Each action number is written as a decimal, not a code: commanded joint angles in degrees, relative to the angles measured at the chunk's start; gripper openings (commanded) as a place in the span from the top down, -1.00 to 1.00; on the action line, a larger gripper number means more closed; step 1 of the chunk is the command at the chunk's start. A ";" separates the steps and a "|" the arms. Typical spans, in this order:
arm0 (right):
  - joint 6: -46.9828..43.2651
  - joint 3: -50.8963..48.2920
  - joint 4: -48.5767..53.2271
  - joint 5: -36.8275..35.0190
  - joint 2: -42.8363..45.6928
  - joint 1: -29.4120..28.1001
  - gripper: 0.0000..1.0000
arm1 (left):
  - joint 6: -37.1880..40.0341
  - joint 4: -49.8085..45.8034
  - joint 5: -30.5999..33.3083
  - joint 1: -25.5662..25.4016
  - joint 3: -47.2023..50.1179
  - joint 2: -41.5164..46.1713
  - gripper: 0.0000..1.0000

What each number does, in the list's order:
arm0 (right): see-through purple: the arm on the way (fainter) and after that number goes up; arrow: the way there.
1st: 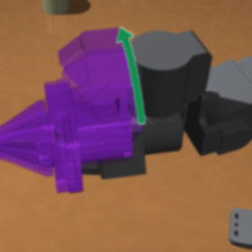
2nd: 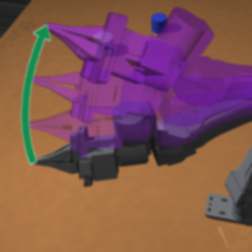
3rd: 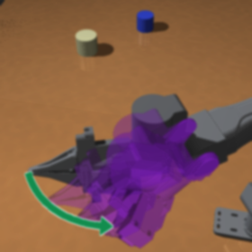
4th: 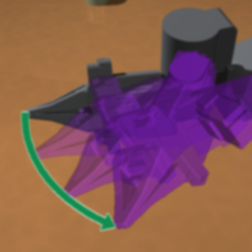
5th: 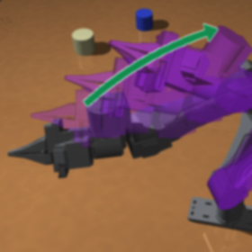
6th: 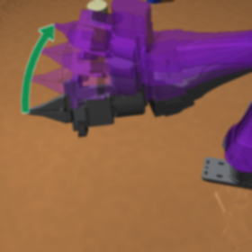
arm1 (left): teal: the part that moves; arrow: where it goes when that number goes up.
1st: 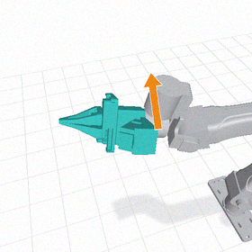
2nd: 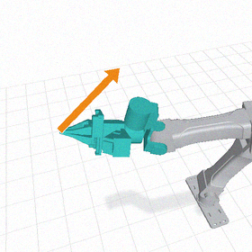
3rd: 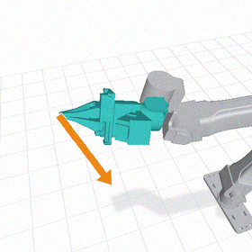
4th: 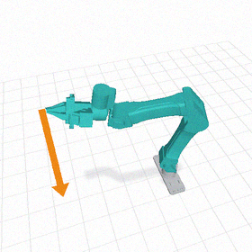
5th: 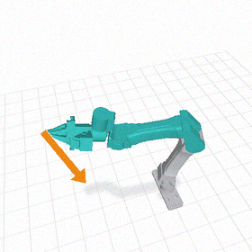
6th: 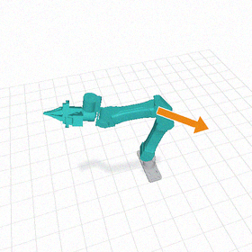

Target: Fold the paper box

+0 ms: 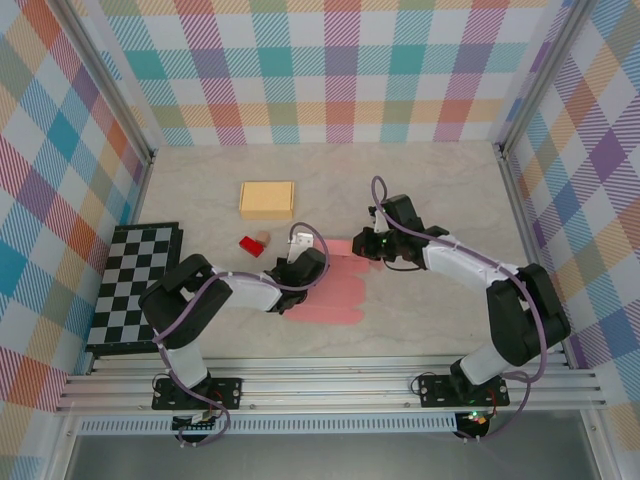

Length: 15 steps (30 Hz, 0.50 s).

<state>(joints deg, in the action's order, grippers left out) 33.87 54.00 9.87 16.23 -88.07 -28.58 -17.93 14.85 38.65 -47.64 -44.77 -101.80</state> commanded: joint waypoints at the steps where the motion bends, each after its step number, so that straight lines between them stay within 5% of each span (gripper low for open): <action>1: -1.16 2.07 -1.00 -1.01 -0.98 -0.34 0.86 | -2.49 -3.03 -0.20 0.91 -3.12 1.80 1.00; 4: -3.13 3.54 1.67 -3.20 1.01 -0.34 0.53 | -5.57 -5.41 -0.34 1.91 -4.66 1.39 1.00; 8: -5.95 3.62 5.72 -6.89 4.85 -0.20 0.38 | -7.47 -7.93 0.77 2.83 -6.59 0.45 1.00; 15: -6.63 -2.16 0.67 -10.81 6.90 0.27 0.42 | -8.40 -10.16 0.11 4.89 -8.01 -0.18 1.00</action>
<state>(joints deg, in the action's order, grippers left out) 28.53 54.81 12.80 7.88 -81.89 -28.58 -24.49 7.16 38.57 -43.97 -51.70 -101.82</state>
